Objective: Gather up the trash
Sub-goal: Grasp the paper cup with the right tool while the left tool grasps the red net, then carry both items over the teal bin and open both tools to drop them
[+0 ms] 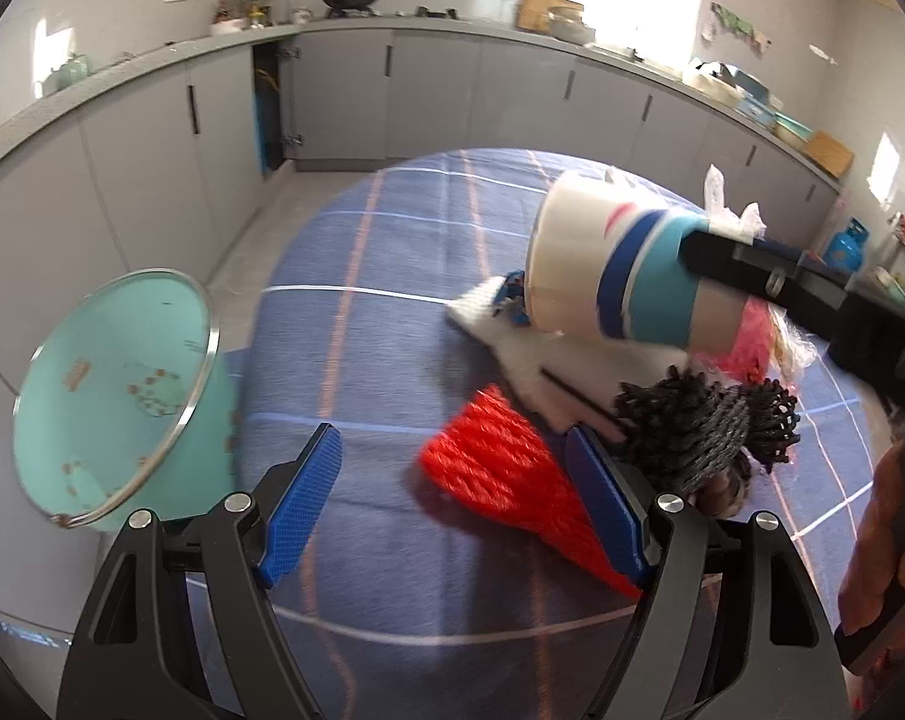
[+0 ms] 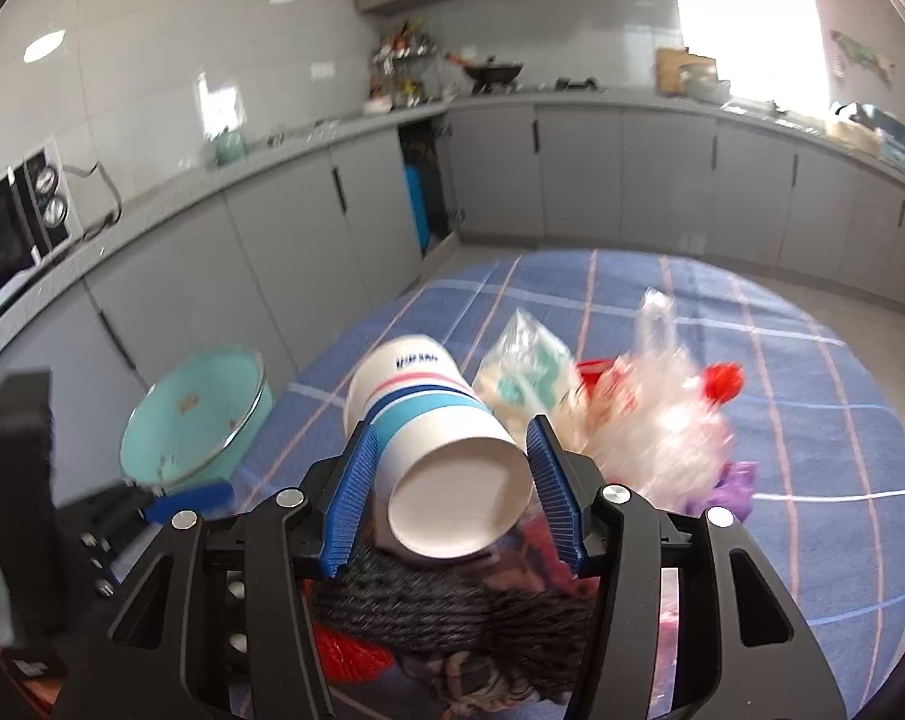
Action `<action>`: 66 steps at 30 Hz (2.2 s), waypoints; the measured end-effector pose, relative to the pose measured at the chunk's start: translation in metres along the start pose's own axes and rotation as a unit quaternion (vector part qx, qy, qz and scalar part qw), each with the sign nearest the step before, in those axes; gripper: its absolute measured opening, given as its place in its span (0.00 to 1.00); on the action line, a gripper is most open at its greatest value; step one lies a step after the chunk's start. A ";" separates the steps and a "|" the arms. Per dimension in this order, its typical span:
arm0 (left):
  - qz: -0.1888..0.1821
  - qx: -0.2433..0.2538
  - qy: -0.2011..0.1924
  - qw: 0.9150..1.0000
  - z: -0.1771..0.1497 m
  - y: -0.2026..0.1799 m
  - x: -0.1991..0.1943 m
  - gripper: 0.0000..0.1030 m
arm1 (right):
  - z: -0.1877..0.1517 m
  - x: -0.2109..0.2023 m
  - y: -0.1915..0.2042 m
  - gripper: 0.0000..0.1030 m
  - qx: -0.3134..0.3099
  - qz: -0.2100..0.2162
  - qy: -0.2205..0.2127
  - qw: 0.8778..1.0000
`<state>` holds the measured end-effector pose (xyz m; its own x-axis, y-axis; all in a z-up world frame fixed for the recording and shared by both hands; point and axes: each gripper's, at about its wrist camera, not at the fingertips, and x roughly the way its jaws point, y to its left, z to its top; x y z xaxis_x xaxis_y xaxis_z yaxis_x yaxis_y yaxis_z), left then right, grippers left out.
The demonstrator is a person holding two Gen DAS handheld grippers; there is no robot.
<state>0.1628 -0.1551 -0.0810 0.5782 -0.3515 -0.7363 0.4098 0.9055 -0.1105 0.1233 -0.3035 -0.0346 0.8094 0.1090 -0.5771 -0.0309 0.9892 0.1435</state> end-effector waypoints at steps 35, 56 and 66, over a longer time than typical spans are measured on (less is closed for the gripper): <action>0.170 -0.090 -0.165 0.967 0.034 0.153 -0.094 0.22 | 0.034 0.030 0.132 0.50 0.015 0.074 -0.064 0.995; 0.215 -0.144 -0.070 0.963 -0.006 0.251 -0.034 0.44 | 0.004 0.154 0.221 0.63 -0.011 0.114 0.061 0.991; 0.237 -0.141 -0.094 0.957 -0.003 0.237 -0.053 0.64 | 0.014 0.111 0.198 0.64 -0.010 0.075 0.009 0.997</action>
<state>0.2271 0.0790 -0.0707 0.7790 0.1010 -0.6189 -0.1211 0.9926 0.0097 0.2150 -0.0971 -0.0589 0.7840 0.2574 -0.5649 -0.1622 0.9633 0.2138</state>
